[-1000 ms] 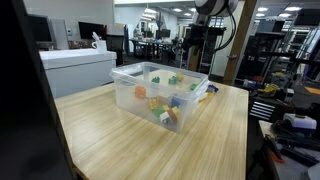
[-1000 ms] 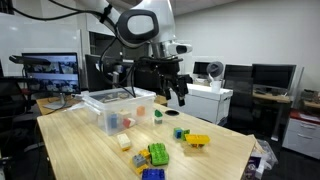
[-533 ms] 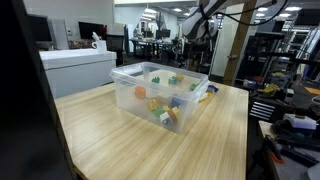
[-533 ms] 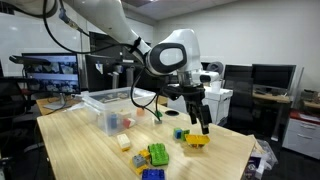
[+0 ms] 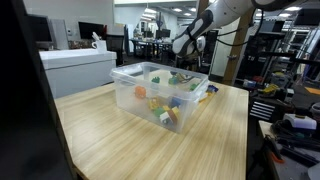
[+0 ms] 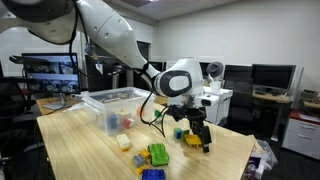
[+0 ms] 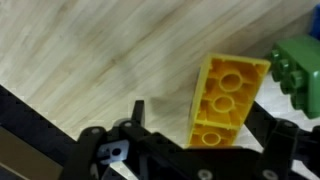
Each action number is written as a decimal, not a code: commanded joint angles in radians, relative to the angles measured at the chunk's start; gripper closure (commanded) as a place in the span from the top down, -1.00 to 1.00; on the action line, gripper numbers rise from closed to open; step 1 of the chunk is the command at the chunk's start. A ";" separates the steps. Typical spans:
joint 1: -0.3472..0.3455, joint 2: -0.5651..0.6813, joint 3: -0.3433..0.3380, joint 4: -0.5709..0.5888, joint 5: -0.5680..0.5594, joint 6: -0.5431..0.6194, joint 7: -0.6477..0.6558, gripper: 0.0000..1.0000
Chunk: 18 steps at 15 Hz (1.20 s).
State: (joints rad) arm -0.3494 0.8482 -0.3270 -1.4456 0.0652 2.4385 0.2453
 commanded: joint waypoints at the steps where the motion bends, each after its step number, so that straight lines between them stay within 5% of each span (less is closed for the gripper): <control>1: 0.004 0.036 0.010 0.054 -0.004 -0.047 0.030 0.46; 10: 0.057 -0.362 0.055 -0.011 0.027 -0.118 -0.057 -1.00; 11: 0.072 -0.392 0.053 -0.028 0.014 -0.158 -0.044 -1.00; 12: 0.079 -0.420 0.056 -0.023 0.005 -0.189 -0.038 -0.41; 13: 0.082 -0.430 0.048 -0.051 -0.007 -0.215 -0.034 -0.47; 18: 0.049 -0.368 -0.008 -0.236 -0.162 -0.195 -0.034 0.47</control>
State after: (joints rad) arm -0.2884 0.4655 -0.3254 -1.6192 -0.0516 2.2120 0.2325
